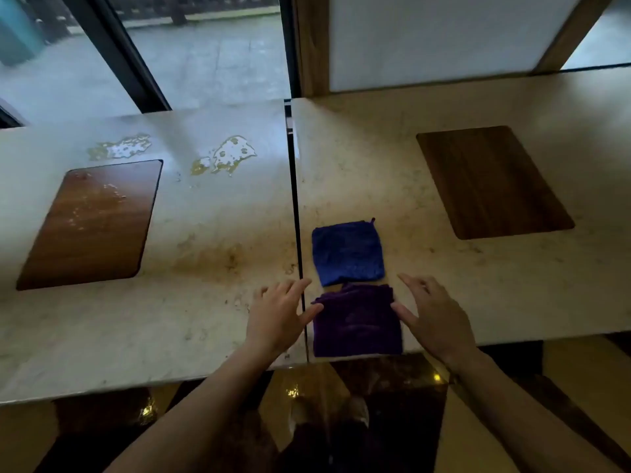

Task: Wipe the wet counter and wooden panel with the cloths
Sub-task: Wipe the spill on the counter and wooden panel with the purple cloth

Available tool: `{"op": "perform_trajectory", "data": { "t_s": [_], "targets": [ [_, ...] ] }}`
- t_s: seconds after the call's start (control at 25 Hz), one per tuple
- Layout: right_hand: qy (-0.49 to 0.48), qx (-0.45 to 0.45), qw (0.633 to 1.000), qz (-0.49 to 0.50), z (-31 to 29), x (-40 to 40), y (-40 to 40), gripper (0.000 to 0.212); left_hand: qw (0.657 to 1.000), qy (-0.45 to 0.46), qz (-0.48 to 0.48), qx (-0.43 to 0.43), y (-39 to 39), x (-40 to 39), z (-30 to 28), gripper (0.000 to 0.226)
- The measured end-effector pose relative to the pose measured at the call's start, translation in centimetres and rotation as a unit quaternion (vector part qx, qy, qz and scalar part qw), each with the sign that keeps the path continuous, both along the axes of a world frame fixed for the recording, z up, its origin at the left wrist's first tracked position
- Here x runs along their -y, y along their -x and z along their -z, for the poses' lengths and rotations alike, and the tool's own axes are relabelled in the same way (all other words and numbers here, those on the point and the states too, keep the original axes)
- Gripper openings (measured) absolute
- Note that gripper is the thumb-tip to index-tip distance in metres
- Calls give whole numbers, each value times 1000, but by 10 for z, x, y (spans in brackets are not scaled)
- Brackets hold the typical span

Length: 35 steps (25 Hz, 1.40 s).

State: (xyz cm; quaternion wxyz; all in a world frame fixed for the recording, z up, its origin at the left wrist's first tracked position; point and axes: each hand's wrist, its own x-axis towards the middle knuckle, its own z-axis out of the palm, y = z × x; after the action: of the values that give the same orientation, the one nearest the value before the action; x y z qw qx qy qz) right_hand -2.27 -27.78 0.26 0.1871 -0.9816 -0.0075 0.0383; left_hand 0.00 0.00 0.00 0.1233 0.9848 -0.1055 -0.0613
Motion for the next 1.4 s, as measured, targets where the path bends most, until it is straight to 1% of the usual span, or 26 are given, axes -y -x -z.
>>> {"op": "perform_trajectory", "data": {
  "t_s": [0.08,0.16,0.24,0.32,0.36,0.44,0.52,0.64,0.76,0.88,1.04,1.24,1.4],
  "targets": [
    [2,-62,998,1,14,-4,-11,62,993,20,17,-111,-12,9,14,57],
    [7,-115,993,-11,25,-7,-23,65,986,38,16,-162,-23,16,23,54],
    [13,-147,989,-28,35,-12,-34,68,984,63,3,-167,-27,25,32,49],
    [24,-170,984,-41,41,-18,-41,70,984,57,4,-169,-28,30,40,42],
    [23,-162,986,-34,42,-19,-42,68,986,53,7,-161,-28,33,42,38],
    [-13,-141,990,3,45,-21,-43,61,987,55,5,-154,-29,36,45,33],
    [-50,-146,988,29,49,-23,-38,49,984,70,0,-165,-28,38,46,30],
    [-44,-155,987,20,50,-25,-34,32,981,89,-3,-170,-25,37,47,27],
    [-72,-142,987,23,42,-24,-35,27,980,108,-5,-166,-20,37,43,24],
    [-106,-128,986,-5,29,-19,-30,21,977,130,-14,-170,-15,34,36,16],
    [-139,-95,985,-46,5,-16,-27,24,972,183,-27,-145,-4,22,23,11],
    [-161,-33,977,-135,-41,-37,-41,32,970,224,-76,-51,9,0,-16,13],
    [-192,9,962,-196,-73,-74,-54,34,963,241,-118,19,18,-36,-43,17]
  ]
}}
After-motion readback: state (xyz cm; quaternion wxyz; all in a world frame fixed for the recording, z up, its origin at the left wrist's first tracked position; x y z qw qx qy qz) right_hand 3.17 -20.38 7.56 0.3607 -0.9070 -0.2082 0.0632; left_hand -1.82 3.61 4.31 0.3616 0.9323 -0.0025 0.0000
